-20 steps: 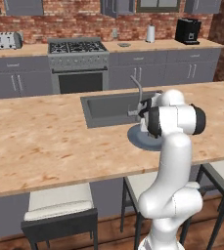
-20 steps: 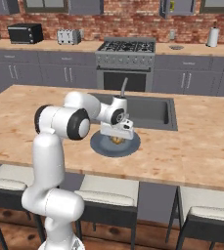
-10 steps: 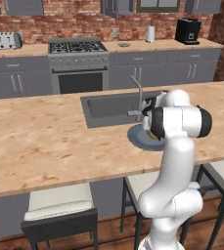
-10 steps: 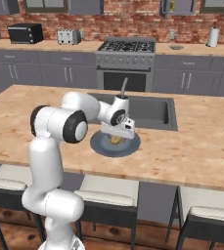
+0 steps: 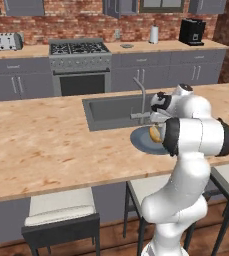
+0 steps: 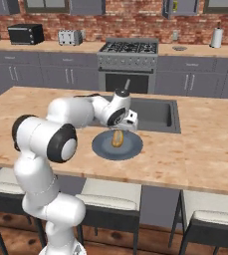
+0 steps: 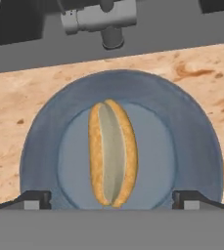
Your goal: Move the hot dog bun to the plate on the dining table and place the condiment next to that plate. Then navigate to the fridge and take the sausage and place it on the plate as well.
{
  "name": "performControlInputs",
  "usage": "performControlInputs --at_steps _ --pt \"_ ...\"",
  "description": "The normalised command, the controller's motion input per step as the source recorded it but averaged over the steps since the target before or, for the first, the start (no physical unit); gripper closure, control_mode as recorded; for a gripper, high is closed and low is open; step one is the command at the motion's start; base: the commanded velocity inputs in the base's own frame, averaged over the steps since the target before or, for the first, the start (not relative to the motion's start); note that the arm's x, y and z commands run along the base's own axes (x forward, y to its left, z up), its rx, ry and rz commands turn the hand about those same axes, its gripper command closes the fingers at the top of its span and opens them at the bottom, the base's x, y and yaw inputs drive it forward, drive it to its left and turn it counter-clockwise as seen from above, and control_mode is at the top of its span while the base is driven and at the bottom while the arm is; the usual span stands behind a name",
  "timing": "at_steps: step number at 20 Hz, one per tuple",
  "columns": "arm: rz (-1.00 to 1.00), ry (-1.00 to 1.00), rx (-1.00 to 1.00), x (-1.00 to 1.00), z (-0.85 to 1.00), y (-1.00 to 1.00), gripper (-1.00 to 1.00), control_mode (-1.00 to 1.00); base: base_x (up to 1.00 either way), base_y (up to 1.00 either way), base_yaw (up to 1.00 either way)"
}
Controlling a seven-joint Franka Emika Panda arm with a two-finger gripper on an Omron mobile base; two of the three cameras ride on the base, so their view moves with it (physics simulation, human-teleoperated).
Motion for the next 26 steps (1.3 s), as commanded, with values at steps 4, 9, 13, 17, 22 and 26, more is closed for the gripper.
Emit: performControlInputs --at_steps 4,9,13,17,22,26 --pt "0.00 -0.30 0.00 -0.82 0.75 0.06 -1.00 -1.00 0.00 0.00 0.00" --pt "0.00 -0.19 0.00 -0.96 0.69 0.17 -1.00 -1.00 0.00 0.00 0.00" --pt "-0.03 -0.04 0.00 -1.00 0.66 0.27 -1.00 -1.00 0.00 0.00 0.00" --pt "-0.05 0.00 0.00 -1.00 0.64 0.34 -1.00 -1.00 0.00 0.00 0.00" --pt "-0.07 0.00 0.00 -1.00 0.60 0.34 -1.00 -1.00 0.00 0.00 0.00" --pt "-0.08 -0.05 0.00 -1.00 0.41 0.24 -1.00 -1.00 0.00 0.00 0.00"
